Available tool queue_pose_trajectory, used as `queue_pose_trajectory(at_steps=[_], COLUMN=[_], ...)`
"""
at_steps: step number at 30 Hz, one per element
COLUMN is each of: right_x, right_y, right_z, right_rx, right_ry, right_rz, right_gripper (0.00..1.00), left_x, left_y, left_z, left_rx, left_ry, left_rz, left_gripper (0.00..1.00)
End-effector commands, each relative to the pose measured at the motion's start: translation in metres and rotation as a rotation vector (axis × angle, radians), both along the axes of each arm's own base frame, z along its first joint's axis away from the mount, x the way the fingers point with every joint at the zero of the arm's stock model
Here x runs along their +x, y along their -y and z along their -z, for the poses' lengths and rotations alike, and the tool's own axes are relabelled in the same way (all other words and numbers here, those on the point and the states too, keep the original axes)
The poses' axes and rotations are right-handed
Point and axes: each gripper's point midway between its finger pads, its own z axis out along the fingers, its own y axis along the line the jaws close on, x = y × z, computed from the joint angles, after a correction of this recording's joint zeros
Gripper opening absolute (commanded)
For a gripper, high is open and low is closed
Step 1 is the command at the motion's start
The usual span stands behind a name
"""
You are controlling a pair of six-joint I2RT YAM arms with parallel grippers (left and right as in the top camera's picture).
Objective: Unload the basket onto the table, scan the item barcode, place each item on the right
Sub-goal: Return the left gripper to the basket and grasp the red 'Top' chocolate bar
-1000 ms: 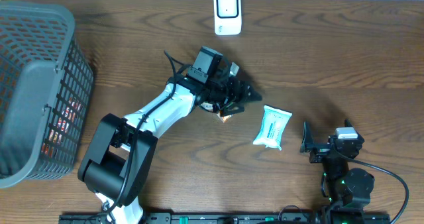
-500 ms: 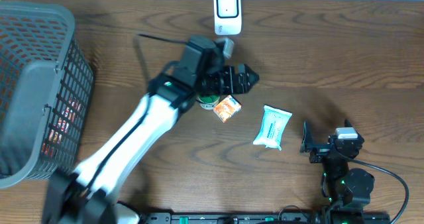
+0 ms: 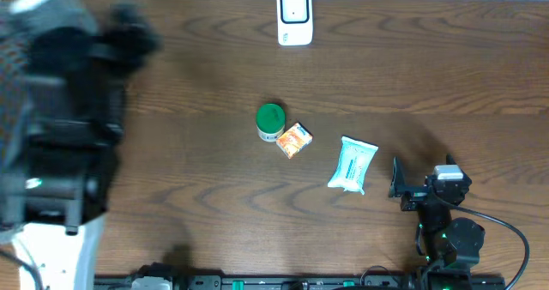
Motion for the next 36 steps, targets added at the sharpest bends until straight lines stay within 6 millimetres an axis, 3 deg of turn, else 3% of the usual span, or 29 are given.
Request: queue_pose_trajectory(at_steps=[1, 3, 7, 11, 16, 20, 23, 30, 36], right_x=[0.000, 0.000, 0.000, 0.000, 0.000, 0.000, 0.000, 0.000, 0.000], right_y=[-0.001, -0.001, -0.001, -0.001, -0.001, -0.001, -0.001, -0.001, -0.001], right_z=[0.001, 0.001, 0.001, 0.001, 0.001, 0.001, 0.001, 0.001, 0.001], right_rx=[0.013, 0.013, 0.013, 0.013, 0.013, 0.013, 0.013, 0.013, 0.013], right_ry=[-0.005, -0.005, -0.005, -0.005, -0.005, -0.005, -0.005, -0.005, -0.005], right_rz=[-0.004, -0.004, -0.004, -0.004, -0.004, -0.004, -0.004, -0.004, -0.004], right_gripper=[0.99, 0.99, 0.99, 0.99, 0.99, 0.99, 0.99, 0.99, 0.99], left_x=[-0.021, -0.039, -0.090, -0.104, -0.099, -0.098, -0.088, -0.057, -0.049], left_y=[-0.073, -0.105, -0.157, -0.185, -0.207, -0.212, -0.215, -0.215, -0.215], left_z=[0.008, 0.022, 0.066, 0.090, 0.104, 0.119, 0.136, 0.212, 0.281], left_rx=[0.020, -0.039, -0.328, -0.465, -0.537, -0.513, -0.597, -0.882, -1.011], left_ry=[-0.046, -0.083, -0.113, -0.140, -0.143, -0.219, -0.224, -0.346, -0.519], left_rz=[-0.255, -0.381, -0.708, -0.785, -0.793, -0.796, -0.825, -0.896, -0.992], left_gripper=[0.98, 0.98, 0.98, 0.98, 0.98, 0.98, 0.98, 0.98, 0.98])
